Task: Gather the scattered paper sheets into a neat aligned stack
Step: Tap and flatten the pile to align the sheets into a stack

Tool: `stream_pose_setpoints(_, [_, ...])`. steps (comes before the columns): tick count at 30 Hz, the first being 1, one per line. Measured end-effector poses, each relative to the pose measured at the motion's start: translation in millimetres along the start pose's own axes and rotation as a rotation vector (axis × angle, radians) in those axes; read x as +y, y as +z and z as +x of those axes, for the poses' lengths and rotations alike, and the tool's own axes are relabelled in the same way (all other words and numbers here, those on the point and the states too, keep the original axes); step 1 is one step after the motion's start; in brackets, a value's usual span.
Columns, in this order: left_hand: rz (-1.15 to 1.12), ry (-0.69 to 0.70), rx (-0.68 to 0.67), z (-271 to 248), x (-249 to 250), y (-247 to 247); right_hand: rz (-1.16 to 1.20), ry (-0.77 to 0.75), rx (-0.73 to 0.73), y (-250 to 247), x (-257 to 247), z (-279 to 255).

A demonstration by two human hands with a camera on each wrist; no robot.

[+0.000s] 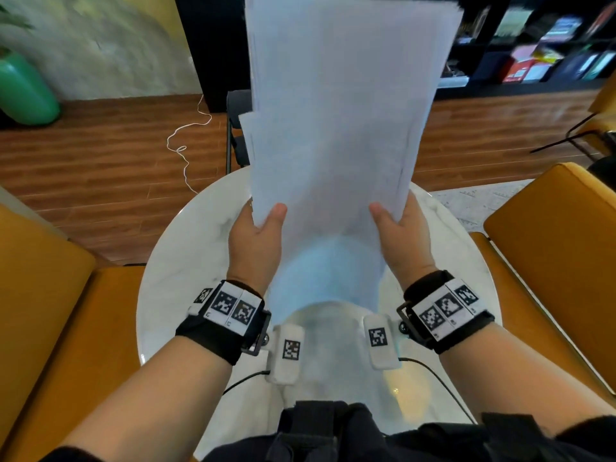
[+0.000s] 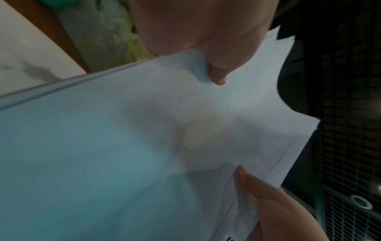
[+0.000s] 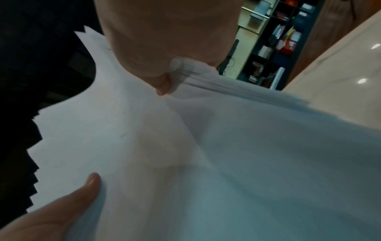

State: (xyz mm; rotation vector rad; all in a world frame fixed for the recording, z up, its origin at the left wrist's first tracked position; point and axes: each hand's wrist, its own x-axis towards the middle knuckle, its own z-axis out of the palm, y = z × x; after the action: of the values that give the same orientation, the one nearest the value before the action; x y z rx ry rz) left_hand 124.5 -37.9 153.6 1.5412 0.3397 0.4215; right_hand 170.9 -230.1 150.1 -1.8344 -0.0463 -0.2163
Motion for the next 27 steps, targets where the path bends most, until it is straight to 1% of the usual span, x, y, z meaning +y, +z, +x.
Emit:
stream_pose_setpoints(2, [-0.044, 0.053, -0.009, -2, 4, 1, 0.031, -0.041, 0.03, -2, -5, -3])
stream_pose_setpoints(3, [-0.045, 0.05, -0.014, -2, 1, -1, 0.042, -0.036, 0.034, -3, -4, -6])
stream_pose_setpoints(5, [-0.003, 0.014, -0.017, -4, -8, -7, 0.079, 0.015, 0.018, -5, 6, -12])
stream_pose_setpoints(8, [0.134, -0.034, -0.052, -8, -26, -18, 0.108, 0.103, -0.007, -8, 23, -21])
stream_pose_setpoints(11, [0.14, -0.117, -0.07, -13, -40, -23, 0.08, 0.18, -0.022, -6, 38, -26])
stream_pose_setpoints(14, [0.163, -0.159, -0.071, -15, -42, -21, 0.044, 0.224, -0.041, -1, 40, -27])
stream_pose_setpoints(17, [0.148, -0.147, -0.042, -13, -36, -21, 0.038, 0.223, -0.051, -1, 33, -24])
stream_pose_setpoints(20, [0.067, -0.14, -0.028, -9, -32, -26, 0.133, 0.214, -0.085, -7, 29, -22])
stream_pose_setpoints(22, [0.01, -0.162, -0.051, -8, -32, -24, 0.176, 0.232, -0.126, -7, 31, -24])
stream_pose_setpoints(24, [0.013, -0.185, -0.086, -9, -32, -17, 0.157, 0.248, -0.155, 0, 31, -26])
stream_pose_setpoints(27, [0.02, -0.18, -0.062, -10, -29, -15, 0.134, 0.255, -0.108, 5, 29, -25])
